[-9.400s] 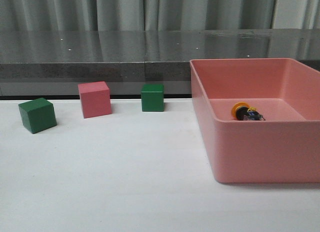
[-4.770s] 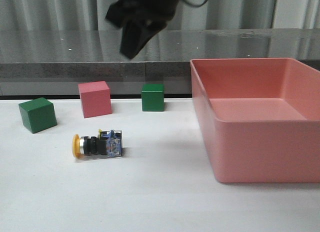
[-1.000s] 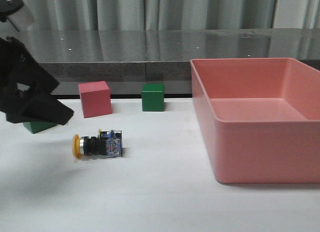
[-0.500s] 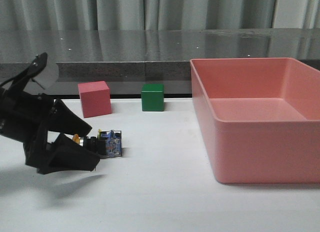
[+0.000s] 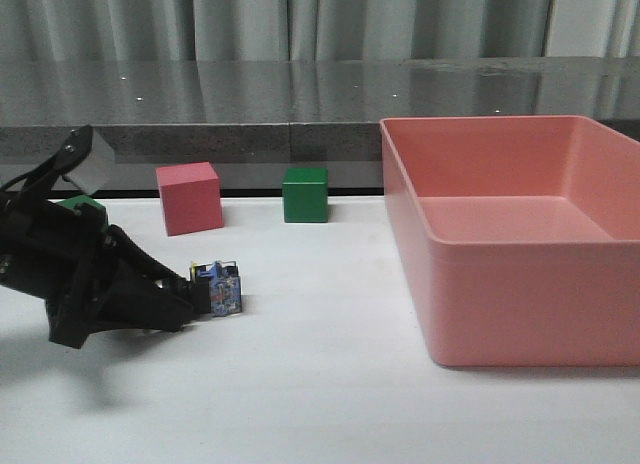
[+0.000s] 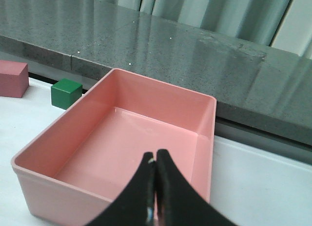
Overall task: Place and stand button with both arms
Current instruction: 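Lift the button with the left gripper and rotate it cap-up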
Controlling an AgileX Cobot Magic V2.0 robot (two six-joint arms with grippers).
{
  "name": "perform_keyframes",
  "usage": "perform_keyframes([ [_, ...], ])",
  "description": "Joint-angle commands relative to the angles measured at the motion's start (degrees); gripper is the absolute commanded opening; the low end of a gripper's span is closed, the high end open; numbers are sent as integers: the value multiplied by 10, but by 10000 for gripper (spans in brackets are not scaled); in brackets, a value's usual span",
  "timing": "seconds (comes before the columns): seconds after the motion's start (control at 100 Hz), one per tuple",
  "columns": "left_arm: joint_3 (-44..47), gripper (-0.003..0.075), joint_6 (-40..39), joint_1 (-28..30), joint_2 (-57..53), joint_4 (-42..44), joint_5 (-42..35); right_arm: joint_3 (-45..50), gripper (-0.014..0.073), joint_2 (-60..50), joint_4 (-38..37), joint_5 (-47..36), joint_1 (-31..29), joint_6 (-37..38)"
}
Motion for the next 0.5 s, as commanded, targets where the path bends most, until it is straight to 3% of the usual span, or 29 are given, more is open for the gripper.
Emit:
perform_keyframes([
  [0.0,-9,-20,0,8,-44,7,46,-15,-61,4,6,-39,-4,0],
  [0.12,-17,-19,-13,9,-102,47,40,-15,-61,4,6,-39,-4,0],
  [0.23,-50,-19,-101,-5,-172,126,-22,-15,-61,4,6,-39,-4,0],
  [0.34,-117,-19,-274,-39,-225,330,-99,-15,-61,4,6,-39,-4,0],
  [0.49,-233,-18,-529,-102,-240,624,-39,-15,-61,4,6,-39,-4,0],
])
